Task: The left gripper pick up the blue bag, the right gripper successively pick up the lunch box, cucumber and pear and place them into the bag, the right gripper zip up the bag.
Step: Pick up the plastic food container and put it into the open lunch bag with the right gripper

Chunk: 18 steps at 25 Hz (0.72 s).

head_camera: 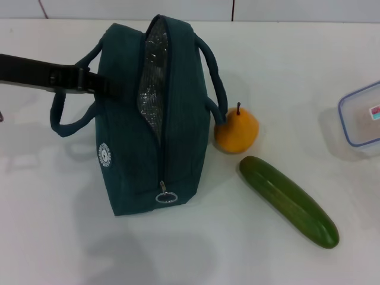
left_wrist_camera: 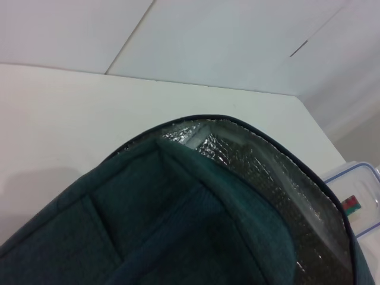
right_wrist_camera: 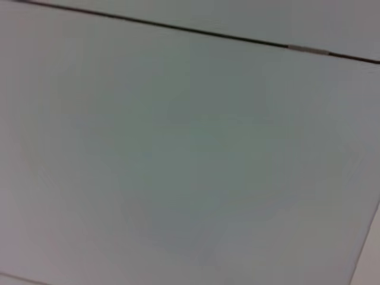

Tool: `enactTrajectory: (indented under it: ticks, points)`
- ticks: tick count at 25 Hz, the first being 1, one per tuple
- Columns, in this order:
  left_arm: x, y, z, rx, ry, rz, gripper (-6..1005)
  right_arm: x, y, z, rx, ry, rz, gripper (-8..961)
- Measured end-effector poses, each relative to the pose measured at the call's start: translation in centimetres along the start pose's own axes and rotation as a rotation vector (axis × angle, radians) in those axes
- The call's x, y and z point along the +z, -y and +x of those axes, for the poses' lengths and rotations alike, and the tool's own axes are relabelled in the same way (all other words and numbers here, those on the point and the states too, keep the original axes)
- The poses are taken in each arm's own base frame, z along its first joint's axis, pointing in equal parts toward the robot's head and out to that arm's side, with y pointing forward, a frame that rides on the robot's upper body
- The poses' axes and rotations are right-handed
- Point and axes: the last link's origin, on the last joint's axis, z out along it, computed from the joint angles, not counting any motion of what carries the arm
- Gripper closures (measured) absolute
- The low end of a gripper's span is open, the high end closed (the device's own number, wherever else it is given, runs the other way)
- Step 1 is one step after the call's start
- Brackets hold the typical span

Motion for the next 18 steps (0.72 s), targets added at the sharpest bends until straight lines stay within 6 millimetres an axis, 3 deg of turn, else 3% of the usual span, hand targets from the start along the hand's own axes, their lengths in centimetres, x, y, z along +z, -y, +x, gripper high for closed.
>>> enactTrajectory:
  ticks: [9,18]
  points:
    - [0.0,0.0,0.2,0.007,0.000,0.001,959,0.1,-0.2,0.3,0.092,0.045,-0.029,835]
    - [0.1,-0.4,0.8,0.040,0.001,-0.002,959,2.2,-2.2,1.3,0.198,0.007,-0.165,832]
